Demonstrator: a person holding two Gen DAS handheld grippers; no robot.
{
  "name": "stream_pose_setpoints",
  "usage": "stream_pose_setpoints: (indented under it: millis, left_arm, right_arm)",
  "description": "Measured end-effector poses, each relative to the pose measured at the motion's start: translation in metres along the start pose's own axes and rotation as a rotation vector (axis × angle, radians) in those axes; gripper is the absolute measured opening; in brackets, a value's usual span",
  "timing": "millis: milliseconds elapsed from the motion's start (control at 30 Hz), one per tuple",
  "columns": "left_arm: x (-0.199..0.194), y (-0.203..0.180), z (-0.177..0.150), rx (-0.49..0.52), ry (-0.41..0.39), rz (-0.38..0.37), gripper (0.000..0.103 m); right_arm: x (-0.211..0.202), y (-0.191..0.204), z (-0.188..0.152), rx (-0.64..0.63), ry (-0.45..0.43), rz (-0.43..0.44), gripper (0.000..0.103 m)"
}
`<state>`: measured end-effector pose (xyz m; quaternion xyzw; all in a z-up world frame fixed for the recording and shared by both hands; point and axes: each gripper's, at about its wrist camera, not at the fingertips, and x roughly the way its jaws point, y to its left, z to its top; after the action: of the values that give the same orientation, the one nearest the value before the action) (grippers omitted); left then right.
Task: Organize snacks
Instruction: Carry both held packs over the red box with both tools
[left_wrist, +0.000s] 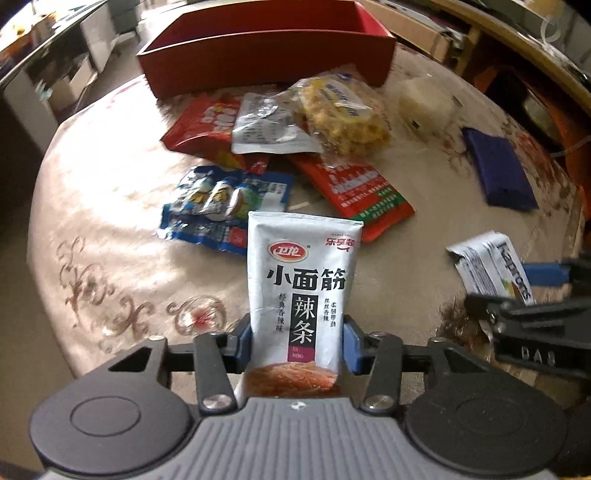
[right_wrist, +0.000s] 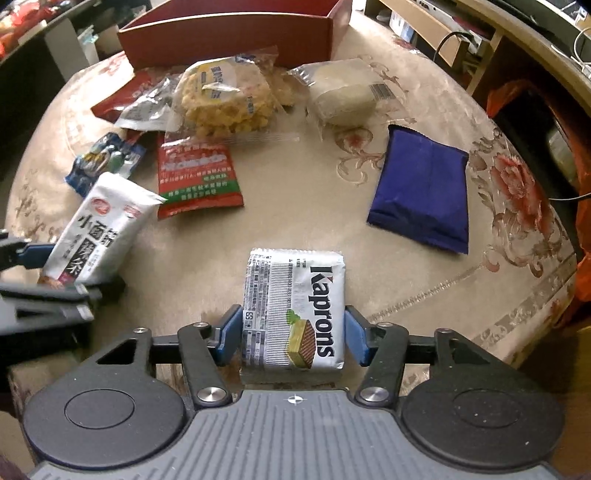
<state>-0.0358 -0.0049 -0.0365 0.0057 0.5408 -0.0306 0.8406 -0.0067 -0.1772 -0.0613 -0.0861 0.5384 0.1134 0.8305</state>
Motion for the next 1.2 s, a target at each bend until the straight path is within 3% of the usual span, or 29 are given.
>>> stream_pose_setpoints:
  millis: [200, 433, 1200]
  left_arm:
    - [-0.024, -0.002, 0.007, -0.012, -0.051, 0.012, 0.043]
    - [-0.041, -0.003, 0.034, -0.027, -0.108, -0.033, 0.043]
    - [-0.032, 0.031, 0.146, -0.167, -0.248, -0.046, 0.043]
  right_arm:
    - [-0.017, 0.008, -0.001, -0.023, -0.039, -0.009, 0.064]
    - [-0.034, 0.007, 0.014, -0.006, -0.109, 0.003, 0.064]
    - [-0.035, 0.002, 0.129, 0.069, -0.255, 0.053, 0.064]
